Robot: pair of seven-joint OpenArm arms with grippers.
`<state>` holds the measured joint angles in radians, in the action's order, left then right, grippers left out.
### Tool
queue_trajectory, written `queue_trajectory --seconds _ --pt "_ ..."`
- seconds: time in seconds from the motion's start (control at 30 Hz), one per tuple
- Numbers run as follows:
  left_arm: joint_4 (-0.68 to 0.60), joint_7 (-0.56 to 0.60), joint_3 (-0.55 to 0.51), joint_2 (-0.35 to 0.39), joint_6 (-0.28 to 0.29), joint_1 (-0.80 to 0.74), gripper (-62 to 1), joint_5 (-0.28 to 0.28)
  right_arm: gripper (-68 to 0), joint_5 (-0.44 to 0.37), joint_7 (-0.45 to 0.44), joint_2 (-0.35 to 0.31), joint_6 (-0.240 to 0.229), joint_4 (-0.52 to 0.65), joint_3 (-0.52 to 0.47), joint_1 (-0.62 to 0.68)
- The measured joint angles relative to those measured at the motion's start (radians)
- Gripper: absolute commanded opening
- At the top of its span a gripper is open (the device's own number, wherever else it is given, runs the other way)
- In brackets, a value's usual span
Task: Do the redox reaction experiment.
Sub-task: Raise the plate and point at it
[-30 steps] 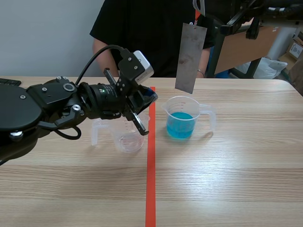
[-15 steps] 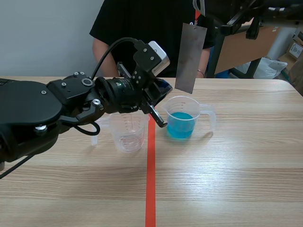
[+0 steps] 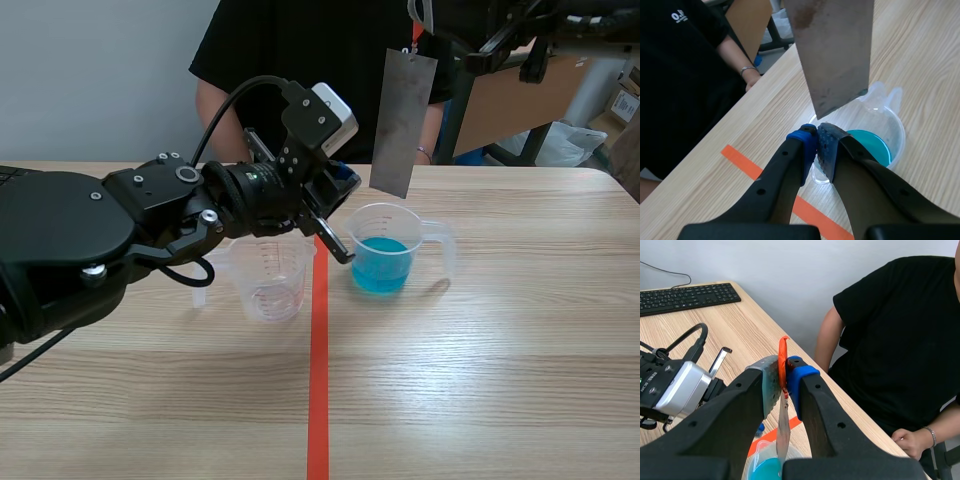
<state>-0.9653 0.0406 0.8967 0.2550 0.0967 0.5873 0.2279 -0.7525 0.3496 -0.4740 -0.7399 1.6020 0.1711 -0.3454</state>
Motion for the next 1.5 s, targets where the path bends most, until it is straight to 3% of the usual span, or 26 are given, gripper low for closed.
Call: queue_trajectory --seconds 1.5 --pt "0.039 0.037 0.000 0.018 0.009 -0.001 -56.2 -0.006 -66.0 0.000 0.000 0.000 0.000 0.000 0.000 0.000"
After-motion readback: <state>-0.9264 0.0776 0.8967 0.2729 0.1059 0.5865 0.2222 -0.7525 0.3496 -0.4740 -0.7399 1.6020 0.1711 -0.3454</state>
